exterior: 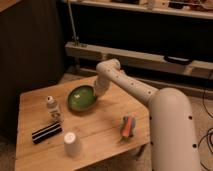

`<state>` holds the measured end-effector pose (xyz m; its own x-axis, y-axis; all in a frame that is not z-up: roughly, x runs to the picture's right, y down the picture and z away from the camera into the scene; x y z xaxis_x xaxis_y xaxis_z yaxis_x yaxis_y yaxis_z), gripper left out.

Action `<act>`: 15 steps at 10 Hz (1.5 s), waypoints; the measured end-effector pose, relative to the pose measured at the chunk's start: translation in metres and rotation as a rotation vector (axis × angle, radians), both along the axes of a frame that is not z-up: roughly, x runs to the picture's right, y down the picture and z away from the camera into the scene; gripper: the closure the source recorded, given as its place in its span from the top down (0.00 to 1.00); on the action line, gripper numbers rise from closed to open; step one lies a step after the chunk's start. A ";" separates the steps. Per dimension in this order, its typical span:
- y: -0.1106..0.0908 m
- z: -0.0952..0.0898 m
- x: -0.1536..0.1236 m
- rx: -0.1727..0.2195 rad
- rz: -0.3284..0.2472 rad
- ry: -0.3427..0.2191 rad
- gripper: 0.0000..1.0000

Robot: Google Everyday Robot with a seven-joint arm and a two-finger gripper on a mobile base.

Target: Drag the ceramic bowl in a circle

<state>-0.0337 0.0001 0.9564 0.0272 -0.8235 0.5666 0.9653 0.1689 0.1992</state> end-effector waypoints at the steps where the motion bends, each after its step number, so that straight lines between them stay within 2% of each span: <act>1: -0.009 0.009 0.007 -0.007 0.024 0.035 0.00; 3: -0.017 0.024 0.041 -0.021 0.073 0.109 0.00; 8: -0.011 0.012 0.150 -0.038 0.160 0.213 0.00; 9: -0.001 0.005 0.174 -0.051 0.148 0.229 0.00; 11: 0.024 -0.009 0.197 -0.077 0.127 0.227 0.00; 14: 0.077 -0.048 0.194 -0.104 0.074 0.168 0.00; 15: 0.100 -0.068 0.196 -0.109 0.054 0.148 0.00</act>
<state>0.1621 0.1001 0.8886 0.1593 -0.7526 0.6390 0.9716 0.2342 0.0336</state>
